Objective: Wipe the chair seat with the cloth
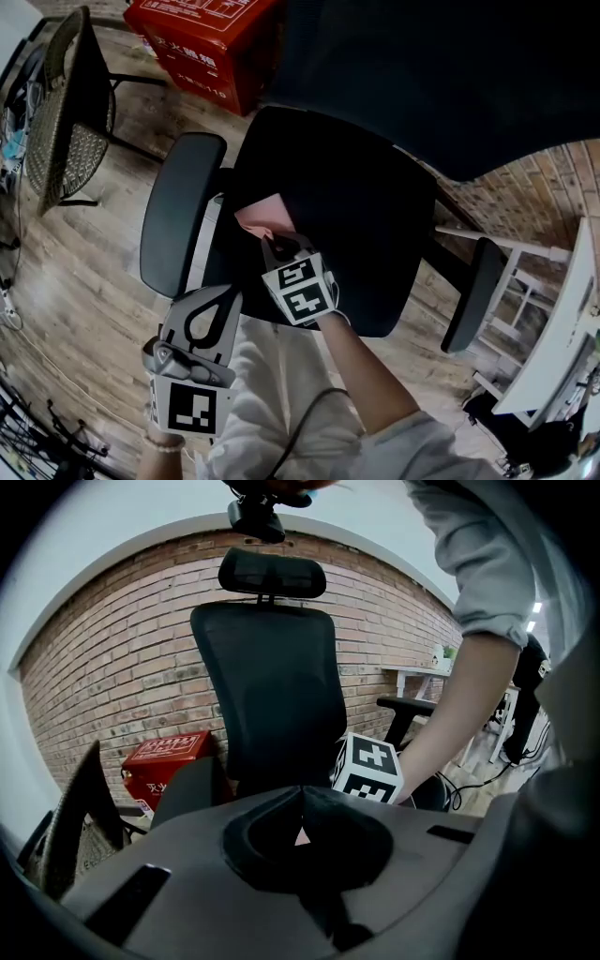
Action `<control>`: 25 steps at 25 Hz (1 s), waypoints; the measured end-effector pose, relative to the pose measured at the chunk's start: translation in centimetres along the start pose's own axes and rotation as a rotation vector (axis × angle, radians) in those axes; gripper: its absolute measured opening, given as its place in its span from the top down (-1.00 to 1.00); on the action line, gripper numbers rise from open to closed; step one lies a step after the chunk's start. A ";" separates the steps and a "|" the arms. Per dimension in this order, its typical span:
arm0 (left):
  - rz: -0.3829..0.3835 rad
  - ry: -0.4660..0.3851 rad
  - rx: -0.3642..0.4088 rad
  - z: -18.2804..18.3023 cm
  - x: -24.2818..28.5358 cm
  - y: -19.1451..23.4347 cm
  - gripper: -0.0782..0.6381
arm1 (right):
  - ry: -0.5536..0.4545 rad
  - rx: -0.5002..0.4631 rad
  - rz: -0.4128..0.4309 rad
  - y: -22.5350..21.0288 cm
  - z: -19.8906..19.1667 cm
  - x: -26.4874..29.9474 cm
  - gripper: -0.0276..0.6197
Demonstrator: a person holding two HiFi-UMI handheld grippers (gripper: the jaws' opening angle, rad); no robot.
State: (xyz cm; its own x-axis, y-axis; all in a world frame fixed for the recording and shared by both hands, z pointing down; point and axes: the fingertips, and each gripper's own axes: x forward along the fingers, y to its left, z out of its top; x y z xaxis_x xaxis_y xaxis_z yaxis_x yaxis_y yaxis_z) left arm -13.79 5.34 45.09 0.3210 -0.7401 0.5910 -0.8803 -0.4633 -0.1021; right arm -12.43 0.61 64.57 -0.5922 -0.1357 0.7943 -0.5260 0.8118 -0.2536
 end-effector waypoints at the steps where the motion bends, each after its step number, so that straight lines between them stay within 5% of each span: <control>1: -0.008 -0.001 0.004 0.2 0.2 -0.2 0.73 | 0.006 0.008 -0.015 -0.6 -0.5 -0.4 0.76; 25: -0.157 -0.038 0.121 5.7 6.1 -5.6 0.73 | 0.121 0.343 -0.506 -15.5 -19.0 -17.6 0.76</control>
State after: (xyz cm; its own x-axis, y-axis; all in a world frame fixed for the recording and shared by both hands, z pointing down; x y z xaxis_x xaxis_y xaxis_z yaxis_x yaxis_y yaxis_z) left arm -4.92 0.60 44.71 0.4659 -0.6713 0.5764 -0.7710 -0.6276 -0.1077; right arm 17.73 1.23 64.98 -0.1556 -0.3745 0.9141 -0.9014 0.4324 0.0237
